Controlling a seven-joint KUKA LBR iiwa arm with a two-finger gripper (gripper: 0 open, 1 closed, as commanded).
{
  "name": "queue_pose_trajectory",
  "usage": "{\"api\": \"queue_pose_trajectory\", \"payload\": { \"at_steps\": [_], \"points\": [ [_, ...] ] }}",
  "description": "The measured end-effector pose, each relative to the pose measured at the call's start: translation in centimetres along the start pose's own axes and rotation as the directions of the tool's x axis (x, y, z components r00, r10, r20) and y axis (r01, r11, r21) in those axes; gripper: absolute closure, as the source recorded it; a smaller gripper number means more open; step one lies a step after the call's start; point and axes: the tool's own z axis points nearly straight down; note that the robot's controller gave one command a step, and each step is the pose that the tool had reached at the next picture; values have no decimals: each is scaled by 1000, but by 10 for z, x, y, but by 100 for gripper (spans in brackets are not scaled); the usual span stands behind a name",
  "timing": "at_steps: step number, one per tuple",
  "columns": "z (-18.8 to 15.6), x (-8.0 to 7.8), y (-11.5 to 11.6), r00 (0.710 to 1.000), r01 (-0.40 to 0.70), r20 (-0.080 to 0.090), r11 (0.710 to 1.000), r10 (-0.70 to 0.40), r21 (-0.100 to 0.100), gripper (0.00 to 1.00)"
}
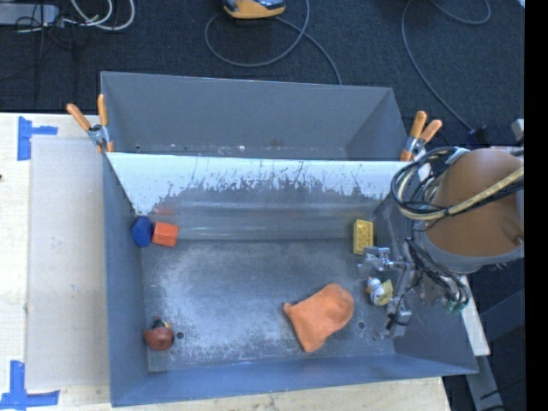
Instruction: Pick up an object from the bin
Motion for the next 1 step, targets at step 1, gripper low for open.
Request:
{"api": "queue_pose_trajectory", "payload": {
  "at_steps": [1],
  "points": [
    [68,4,23,993,114,0,993,-114,-1,0]
  ]
}}
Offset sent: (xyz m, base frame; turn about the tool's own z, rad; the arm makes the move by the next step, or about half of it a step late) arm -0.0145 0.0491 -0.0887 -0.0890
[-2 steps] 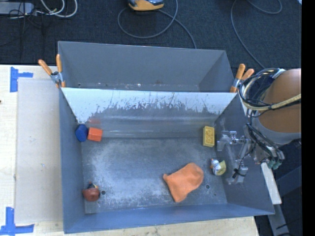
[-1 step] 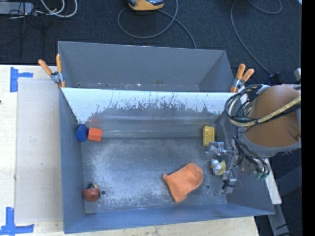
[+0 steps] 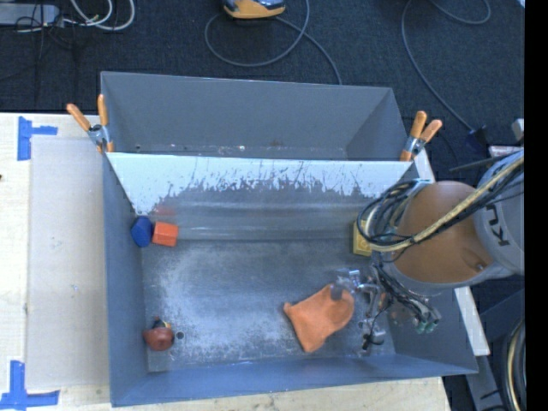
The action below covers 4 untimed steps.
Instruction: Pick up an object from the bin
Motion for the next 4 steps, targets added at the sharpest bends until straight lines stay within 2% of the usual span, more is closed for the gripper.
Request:
{"api": "queue_pose_trajectory", "payload": {
  "at_steps": [1,2,3,4],
  "points": [
    [21,2,24,1000,-27,7,1000,27,3,0],
    [24,-21,63,906,424,1,906,-424,-1,100],
    [24,-21,63,906,424,1,906,-424,0,100],
    [-18,-16,67,918,397,-7,918,-397,-7,100]
  ]
}}
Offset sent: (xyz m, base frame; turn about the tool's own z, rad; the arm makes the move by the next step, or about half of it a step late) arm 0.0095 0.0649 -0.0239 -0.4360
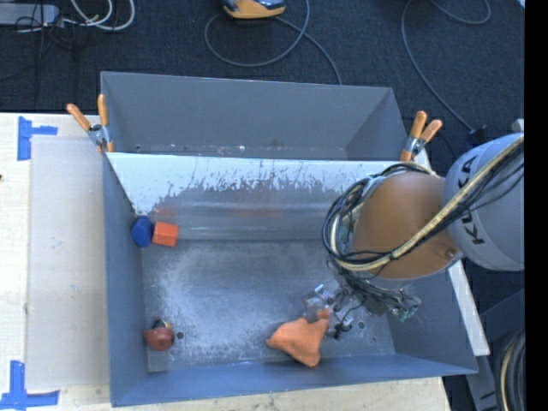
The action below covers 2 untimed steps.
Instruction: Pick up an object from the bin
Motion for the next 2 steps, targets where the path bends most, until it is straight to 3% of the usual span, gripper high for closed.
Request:
{"api": "queue_pose_trajectory", "payload": {
  "at_steps": [1,2],
  "points": [
    [-45,-13,-6,1000,-7,8,1000,6,5,100],
    [-175,3,0,1000,-25,0,1000,25,-1,100]
  ]
}}
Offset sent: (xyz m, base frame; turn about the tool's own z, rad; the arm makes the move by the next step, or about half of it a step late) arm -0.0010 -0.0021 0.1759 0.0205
